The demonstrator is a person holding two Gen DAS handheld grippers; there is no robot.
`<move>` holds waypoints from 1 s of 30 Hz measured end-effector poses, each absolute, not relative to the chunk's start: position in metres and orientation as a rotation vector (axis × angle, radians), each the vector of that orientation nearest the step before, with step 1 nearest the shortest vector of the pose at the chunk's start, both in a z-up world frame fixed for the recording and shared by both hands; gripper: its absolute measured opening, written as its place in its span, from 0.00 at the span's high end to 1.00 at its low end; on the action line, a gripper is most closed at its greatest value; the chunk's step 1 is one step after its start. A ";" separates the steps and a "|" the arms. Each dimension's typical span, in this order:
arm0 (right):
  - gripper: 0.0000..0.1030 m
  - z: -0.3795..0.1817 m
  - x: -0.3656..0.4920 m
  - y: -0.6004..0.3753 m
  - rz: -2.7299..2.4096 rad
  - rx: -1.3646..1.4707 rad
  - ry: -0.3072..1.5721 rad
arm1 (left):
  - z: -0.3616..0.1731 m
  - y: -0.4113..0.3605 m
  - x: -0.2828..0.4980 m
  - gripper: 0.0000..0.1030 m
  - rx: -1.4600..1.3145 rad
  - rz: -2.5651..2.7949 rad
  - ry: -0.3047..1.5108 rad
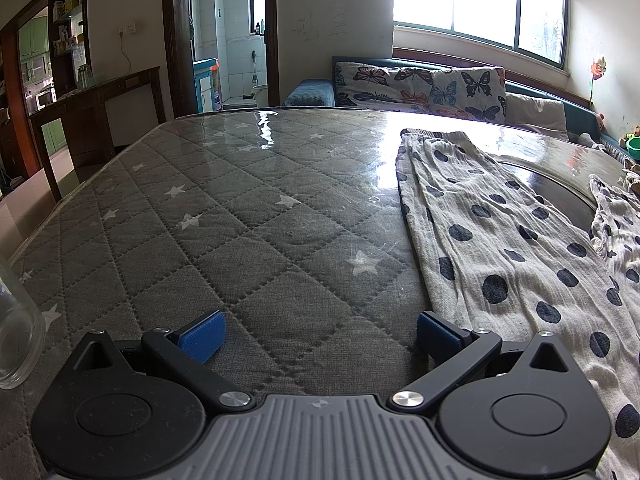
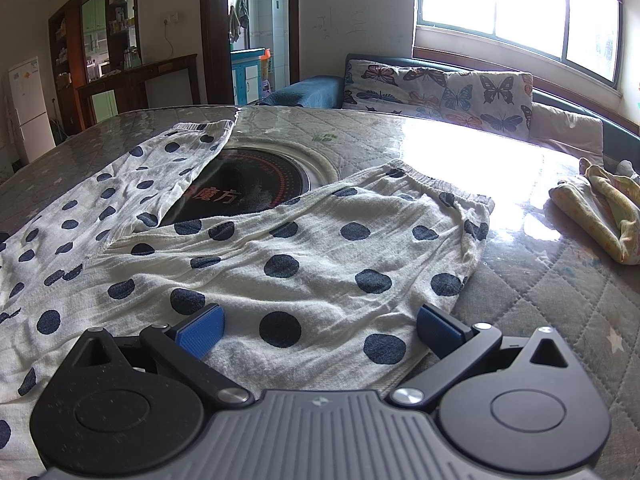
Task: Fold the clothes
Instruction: 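Move both tools toward the white polka-dot pants on the mattress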
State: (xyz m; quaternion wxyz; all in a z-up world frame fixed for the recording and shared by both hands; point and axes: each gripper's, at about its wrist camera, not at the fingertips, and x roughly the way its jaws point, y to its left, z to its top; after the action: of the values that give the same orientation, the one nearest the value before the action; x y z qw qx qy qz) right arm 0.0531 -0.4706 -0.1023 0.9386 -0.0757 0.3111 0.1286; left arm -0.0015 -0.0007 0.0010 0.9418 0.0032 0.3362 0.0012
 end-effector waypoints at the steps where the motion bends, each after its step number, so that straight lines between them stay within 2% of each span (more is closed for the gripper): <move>1: 0.00 -0.102 0.053 -0.470 0.261 -0.157 0.636 | 0.001 -0.001 -0.002 0.00 0.006 0.002 0.686; 19: 0.00 -0.102 0.055 -0.471 0.261 -0.137 0.638 | 0.027 -0.013 -0.015 0.00 0.081 -0.018 0.658; 30: 0.01 -0.093 0.062 -0.477 0.191 -0.098 0.673 | 0.049 -0.062 -0.039 0.00 0.108 -0.219 0.661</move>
State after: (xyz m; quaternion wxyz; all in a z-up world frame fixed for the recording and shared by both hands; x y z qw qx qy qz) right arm 0.0622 -0.4772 -0.0926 0.9383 -0.0479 0.3295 0.0937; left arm -0.0389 -0.0624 0.0492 0.9385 0.0528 0.3239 -0.1073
